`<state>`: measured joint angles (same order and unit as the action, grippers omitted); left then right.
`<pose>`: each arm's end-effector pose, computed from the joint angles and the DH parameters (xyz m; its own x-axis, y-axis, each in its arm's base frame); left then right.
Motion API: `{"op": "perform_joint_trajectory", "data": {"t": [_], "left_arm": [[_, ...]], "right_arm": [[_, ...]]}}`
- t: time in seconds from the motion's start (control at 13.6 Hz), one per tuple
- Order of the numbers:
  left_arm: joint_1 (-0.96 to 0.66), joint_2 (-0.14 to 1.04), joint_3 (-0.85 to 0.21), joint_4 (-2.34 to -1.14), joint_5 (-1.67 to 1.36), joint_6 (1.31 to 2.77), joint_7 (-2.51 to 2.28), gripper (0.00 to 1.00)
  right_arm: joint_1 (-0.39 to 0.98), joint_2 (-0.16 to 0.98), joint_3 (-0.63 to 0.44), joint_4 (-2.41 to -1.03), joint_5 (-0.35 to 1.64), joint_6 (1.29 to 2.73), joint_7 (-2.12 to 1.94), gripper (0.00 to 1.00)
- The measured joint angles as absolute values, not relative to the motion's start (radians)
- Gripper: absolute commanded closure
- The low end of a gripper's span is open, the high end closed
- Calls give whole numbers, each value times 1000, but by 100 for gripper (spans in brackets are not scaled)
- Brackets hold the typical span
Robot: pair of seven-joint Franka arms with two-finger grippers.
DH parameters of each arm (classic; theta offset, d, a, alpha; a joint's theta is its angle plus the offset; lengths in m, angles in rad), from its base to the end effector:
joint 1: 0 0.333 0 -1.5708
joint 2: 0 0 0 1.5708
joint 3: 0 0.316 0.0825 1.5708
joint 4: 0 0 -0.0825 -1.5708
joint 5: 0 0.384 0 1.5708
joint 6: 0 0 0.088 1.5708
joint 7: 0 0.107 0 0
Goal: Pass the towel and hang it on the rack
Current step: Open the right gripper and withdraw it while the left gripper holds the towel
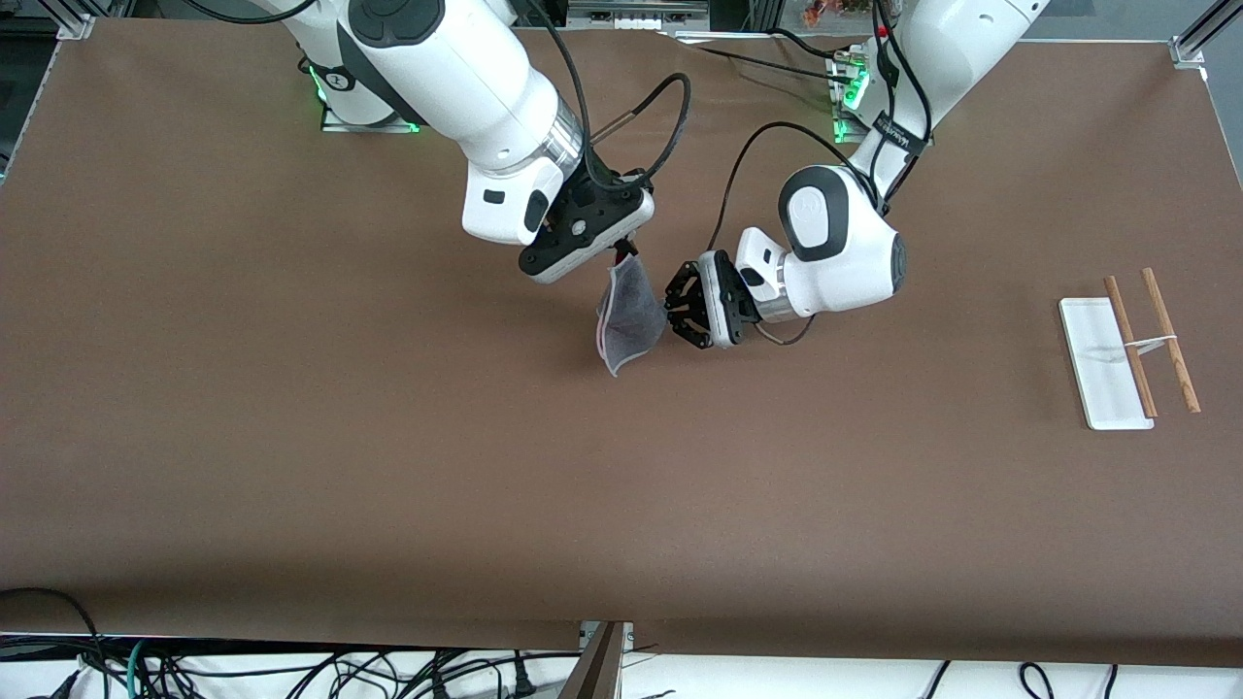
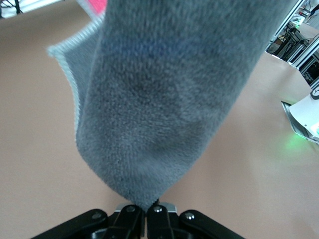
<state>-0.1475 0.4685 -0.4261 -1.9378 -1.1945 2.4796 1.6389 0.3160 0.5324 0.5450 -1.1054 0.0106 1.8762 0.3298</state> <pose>0.5400 -0.3279 0.2700 0.3907 -0.5614 0.7295 -0.9203 -0.2219 0.3221 0.5469 0.4666 0.5757 0.9089 0.3741 0.1840 0.4163 -0.8383 -0.3519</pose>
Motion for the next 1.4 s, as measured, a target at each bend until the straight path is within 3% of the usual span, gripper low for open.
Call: {"op": "perform_joint_trajectory", "data": {"t": [0.07,0.15,0.22,0.59,0.81,1.11,1.4], "left_arm": [[-144,456,-424,-1935,-1174,2479,1641,100],[-138,442,-422,-1934,-1144,2477,1641,100],[-126,431,-421,-1934,-1126,2468,1641,100],[-31,389,-413,-1915,-983,2280,1626,100],[46,365,-409,-1807,-709,2045,1483,100],[155,359,-404,-1646,-450,1723,1414,100],[309,363,-398,-1604,-223,1551,1414,100]], "right_arm": [[314,532,544,-1105,11,1876,330,66],[312,532,543,-1105,11,1876,330,47],[310,532,542,-1105,11,1876,330,0],[306,525,535,-1100,11,1874,329,0],[271,520,527,-1099,10,1858,329,0],[158,516,518,-1099,4,1765,327,0],[96,508,446,-1099,-41,1635,288,0]]}}
